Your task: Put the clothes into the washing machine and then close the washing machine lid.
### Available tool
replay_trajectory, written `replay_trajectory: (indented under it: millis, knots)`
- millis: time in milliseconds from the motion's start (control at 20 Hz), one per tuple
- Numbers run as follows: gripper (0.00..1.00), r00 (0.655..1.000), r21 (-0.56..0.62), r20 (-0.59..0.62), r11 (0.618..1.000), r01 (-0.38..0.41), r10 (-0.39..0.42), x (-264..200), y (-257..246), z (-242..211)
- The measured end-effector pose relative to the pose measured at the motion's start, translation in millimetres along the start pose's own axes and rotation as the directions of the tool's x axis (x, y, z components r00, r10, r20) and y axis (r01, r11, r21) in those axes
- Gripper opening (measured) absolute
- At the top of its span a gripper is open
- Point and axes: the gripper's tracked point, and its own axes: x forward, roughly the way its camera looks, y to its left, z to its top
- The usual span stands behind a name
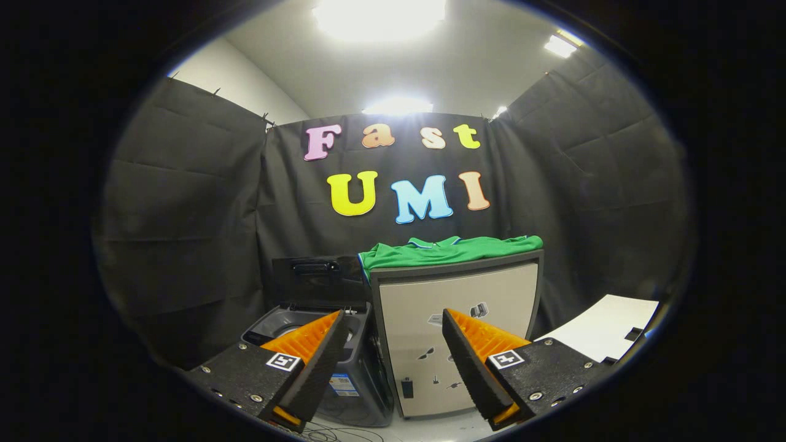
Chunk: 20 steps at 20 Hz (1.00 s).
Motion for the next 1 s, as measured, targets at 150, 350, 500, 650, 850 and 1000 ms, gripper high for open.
replay_trajectory:
  millis: [150,350,500,650,850,1000]
  knots:
    - [0.95,1.0,-0.005,0.006,1.0,-0.003,0.003,0,1,5]
    - [0.95,1.0,-0.007,0.016,1.0,0.0,0.0,2,-1,18]
    - [0.95,1.0,-0.008,0.021,1.0,0.005,-0.005,8,-4,31]
    - [0.95,1.0,-0.005,0.015,1.0,-0.002,0.002,23,-10,42]
    - [0.95,1.0,-0.024,0.005,1.0,-0.012,0.012,52,-23,62]
    - [0.95,1.0,-0.031,0.002,0.999,-0.028,0.028,78,-30,77]
